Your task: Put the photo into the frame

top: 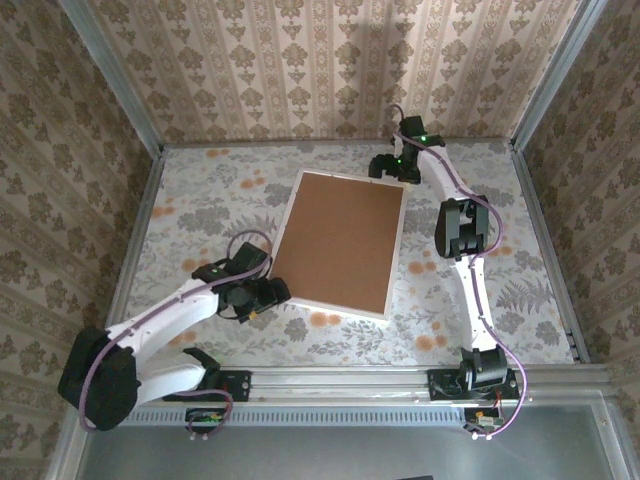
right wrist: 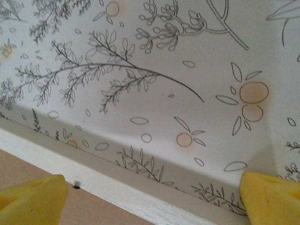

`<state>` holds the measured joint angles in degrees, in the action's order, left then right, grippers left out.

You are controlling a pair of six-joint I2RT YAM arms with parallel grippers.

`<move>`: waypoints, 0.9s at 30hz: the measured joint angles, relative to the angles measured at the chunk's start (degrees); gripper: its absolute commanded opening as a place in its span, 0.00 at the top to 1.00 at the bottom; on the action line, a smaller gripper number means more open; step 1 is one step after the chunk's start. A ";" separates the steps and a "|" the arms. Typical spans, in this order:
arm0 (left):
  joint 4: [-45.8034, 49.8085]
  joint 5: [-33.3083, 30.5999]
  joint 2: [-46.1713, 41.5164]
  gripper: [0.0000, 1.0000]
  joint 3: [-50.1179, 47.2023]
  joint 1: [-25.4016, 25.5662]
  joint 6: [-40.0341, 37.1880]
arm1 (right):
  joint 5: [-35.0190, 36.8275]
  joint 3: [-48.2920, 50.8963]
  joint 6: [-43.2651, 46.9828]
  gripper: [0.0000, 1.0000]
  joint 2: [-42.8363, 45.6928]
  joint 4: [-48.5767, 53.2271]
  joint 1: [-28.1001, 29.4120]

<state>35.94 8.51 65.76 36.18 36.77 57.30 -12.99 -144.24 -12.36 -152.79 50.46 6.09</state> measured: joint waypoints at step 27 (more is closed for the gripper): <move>-14.64 21.38 17.90 0.16 2.60 -14.56 -5.09 | -6.64 54.12 1.16 0.06 32.24 -11.32 -7.19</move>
<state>21.30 29.89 83.66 38.79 22.22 52.21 -19.64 -90.13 -11.20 -120.55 39.13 -1.10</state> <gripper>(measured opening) 0.834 0.944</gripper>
